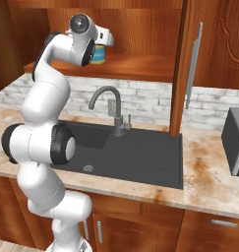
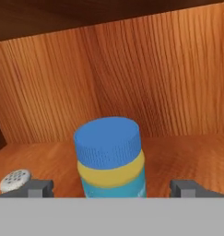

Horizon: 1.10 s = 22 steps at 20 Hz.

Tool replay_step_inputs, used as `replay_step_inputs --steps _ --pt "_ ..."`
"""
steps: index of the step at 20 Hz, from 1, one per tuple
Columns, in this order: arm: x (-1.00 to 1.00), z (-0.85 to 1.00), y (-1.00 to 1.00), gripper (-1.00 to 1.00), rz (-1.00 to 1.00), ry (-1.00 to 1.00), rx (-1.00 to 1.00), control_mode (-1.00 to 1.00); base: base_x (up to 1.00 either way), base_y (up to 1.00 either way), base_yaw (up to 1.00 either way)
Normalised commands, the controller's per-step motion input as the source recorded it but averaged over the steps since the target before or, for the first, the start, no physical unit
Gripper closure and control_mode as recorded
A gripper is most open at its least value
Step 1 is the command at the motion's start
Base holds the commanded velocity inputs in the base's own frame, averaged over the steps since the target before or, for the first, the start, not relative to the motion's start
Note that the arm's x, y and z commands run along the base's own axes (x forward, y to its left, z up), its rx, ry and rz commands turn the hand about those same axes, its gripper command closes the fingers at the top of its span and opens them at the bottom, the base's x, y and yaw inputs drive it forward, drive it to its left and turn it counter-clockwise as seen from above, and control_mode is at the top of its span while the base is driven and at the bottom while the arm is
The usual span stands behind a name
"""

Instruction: Move the shaker and mayonnaise from the cabinet to the dining counter.

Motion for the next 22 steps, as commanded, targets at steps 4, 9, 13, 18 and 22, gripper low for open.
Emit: replay_step_inputs --steps 4,9,13,18,22 --pt "0.24 0.00 0.09 -1.00 0.00 0.01 0.00 -1.00 0.00 0.00 0.00" --pt "0.22 0.00 0.09 -1.00 0.00 0.00 0.00 -1.00 0.00 0.00 0.00" --pt "0.25 -0.01 0.02 -1.00 0.00 0.00 0.00 -1.00 0.00 0.00 0.00" --pt "0.29 -0.06 0.00 -1.00 0.00 0.01 0.00 -1.00 0.00 0.00 0.00" --pt "0.25 -0.07 0.00 -1.00 0.00 0.01 0.00 -1.00 0.00 0.00 0.00"
